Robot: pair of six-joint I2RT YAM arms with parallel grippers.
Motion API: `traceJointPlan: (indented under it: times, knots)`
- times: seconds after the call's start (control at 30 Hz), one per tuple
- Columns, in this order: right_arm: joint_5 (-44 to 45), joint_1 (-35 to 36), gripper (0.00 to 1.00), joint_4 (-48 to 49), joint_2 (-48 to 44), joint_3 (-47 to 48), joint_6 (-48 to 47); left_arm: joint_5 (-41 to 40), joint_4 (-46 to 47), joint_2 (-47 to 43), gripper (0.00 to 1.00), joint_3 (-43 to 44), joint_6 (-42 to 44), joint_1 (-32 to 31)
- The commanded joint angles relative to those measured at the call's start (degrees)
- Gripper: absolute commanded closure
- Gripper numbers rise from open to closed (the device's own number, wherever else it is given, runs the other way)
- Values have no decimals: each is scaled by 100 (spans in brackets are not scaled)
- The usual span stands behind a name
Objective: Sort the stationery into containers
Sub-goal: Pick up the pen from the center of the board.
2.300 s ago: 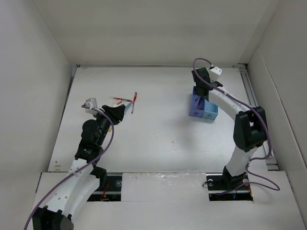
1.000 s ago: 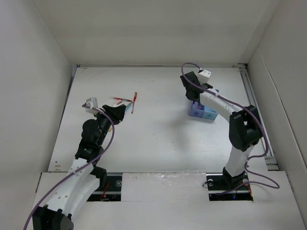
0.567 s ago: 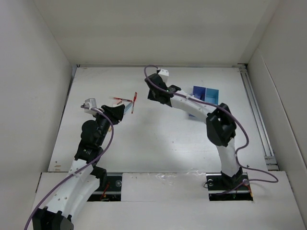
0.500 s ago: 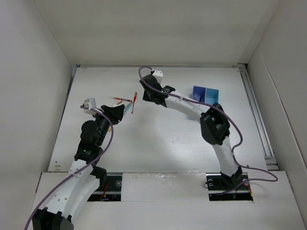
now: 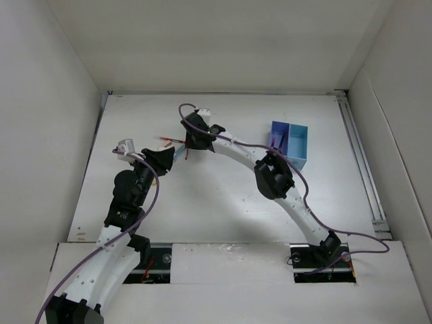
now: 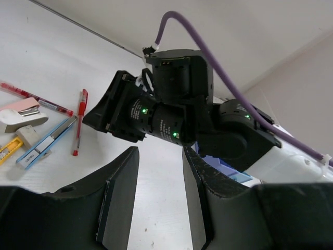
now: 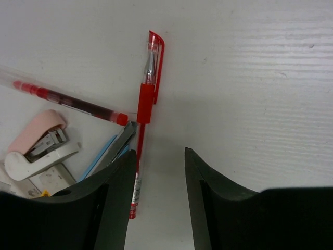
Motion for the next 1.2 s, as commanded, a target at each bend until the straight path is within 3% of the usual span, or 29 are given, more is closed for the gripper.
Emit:
traceJointPlan:
  times: [0.0,0.17,0.27,0.53,0.8,0.97,1.17]
  knots:
    - [-131,76,52,-98,26,355,-37,-16,172,-67,64,-40,-21,-27]
    - [-236,129,45,17,26,303,-37,-16,172,-67,64,-40,-21,-27]
    - [-237,129,46,17,87,355,-37,37,172,-119,64,-40,-21,-27]
    - [-237,181,70,-88,202,294,-37,37,172,-120,64,-40,-21,-27]
    - [79,235,83,-194,193,101,-37,37,172,-120,64,-40,-21,-27]
    - [343,235,94,-124,-254,-505,-37,37,172,-120,64,-40,-21,-27]
    - [826,235,99,227,-1158,-1769,86,90,172,-120,64,-40,-21,-27]
